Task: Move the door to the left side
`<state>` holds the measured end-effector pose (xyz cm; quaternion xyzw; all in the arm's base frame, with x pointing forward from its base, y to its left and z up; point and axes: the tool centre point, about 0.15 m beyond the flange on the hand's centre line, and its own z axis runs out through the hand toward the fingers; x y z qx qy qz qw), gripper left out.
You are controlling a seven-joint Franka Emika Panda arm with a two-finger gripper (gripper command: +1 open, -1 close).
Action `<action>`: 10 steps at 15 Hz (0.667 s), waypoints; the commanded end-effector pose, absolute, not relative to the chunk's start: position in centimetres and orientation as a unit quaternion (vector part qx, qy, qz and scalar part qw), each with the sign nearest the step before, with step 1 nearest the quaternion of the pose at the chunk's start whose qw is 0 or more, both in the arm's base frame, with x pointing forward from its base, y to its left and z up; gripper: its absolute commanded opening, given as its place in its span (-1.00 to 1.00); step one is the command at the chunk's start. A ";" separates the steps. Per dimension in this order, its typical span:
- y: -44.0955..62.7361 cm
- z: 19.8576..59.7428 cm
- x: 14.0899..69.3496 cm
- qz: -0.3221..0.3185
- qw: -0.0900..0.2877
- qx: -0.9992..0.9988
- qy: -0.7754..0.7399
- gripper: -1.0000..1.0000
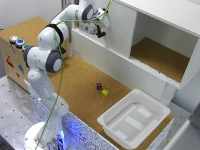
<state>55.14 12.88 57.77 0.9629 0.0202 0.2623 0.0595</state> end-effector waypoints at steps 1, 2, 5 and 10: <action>17.3 54.4 54.6 0.262 0.118 0.958 -0.011 1.00; 17.9 54.5 54.6 0.261 0.108 0.959 -0.005 1.00; 19.8 54.3 54.4 0.261 0.088 0.961 0.014 1.00; 21.2 55.8 52.1 0.280 0.075 0.957 0.010 1.00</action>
